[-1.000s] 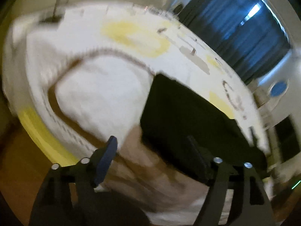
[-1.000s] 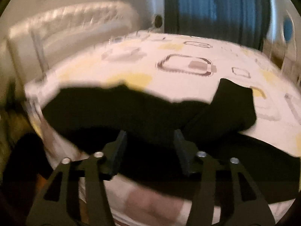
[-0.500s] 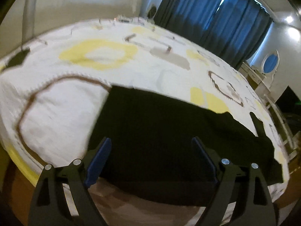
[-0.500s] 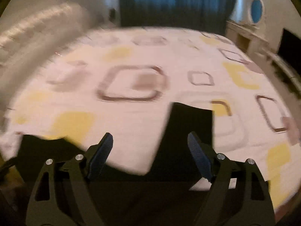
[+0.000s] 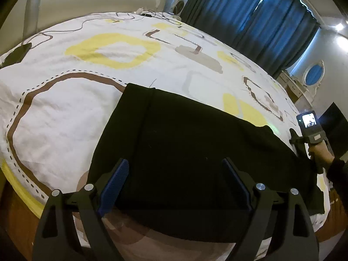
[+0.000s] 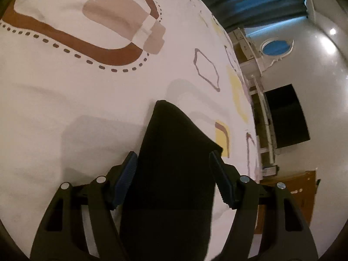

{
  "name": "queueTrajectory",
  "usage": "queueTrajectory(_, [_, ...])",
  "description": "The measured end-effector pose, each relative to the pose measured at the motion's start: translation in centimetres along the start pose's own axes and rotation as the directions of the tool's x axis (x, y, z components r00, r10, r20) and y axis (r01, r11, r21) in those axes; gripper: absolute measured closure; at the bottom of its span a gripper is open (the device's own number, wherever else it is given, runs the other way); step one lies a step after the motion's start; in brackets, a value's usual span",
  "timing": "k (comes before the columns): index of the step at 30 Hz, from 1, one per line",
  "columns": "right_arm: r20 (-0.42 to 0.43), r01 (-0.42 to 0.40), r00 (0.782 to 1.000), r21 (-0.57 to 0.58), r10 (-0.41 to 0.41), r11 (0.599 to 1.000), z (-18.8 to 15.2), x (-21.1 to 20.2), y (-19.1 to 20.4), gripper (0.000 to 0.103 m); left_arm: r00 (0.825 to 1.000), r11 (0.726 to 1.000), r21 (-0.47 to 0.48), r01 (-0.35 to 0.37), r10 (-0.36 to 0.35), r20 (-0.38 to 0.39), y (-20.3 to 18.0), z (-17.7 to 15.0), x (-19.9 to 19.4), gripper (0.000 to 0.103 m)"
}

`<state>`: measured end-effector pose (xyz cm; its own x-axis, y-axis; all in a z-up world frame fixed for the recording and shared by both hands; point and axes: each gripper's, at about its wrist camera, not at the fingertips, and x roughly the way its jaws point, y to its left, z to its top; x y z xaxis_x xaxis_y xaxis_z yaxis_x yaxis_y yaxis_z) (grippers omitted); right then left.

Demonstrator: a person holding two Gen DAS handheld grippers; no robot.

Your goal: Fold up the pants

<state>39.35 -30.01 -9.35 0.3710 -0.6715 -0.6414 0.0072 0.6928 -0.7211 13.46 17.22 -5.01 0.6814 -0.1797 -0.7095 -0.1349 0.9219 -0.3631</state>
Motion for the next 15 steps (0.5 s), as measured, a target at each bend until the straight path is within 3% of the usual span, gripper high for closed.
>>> queueTrajectory(1, [-0.011, -0.036, 0.999, 0.001, 0.036, 0.999, -0.2, 0.2, -0.2, 0.053, 1.0, 1.0, -0.002, -0.003, 0.003, 0.002, 0.0, 0.0, 0.0, 0.017])
queueTrajectory(2, [-0.029, -0.055, 0.998, 0.005, 0.055, 0.998, -0.3, 0.4, -0.4, 0.078, 1.0, 1.0, -0.002, -0.009, 0.009, 0.003, -0.2, -0.1, 0.1, 0.017])
queueTrajectory(3, [-0.044, -0.075, 0.996, 0.02, 0.076, 0.997, -0.5, 0.8, -0.8, 0.087, 1.0, 1.0, -0.001, -0.013, 0.013, 0.003, -0.2, -0.1, 0.1, 0.017])
queueTrajectory(7, [-0.024, -0.153, 0.988, 0.092, 0.156, 0.984, -1.6, 0.7, -3.2, 0.09, 1.0, 1.0, -0.006, -0.021, 0.021, -0.001, -0.4, 0.0, 0.0, 0.017])
queueTrajectory(10, [0.087, -0.231, 0.972, 0.184, 0.218, 0.955, -3.3, -1.6, -7.1, 0.091, 1.0, 0.999, -0.033, -0.016, 0.016, -0.007, -0.3, 0.1, -0.3, 0.017])
queueTrajectory(15, [0.278, -0.378, 0.917, 0.37, 0.288, 0.849, -9.9, -5.3, -16.5, 0.091, 1.0, 0.998, -0.066, -0.005, 0.004, -0.007, -0.8, 0.2, -0.9, 0.017])
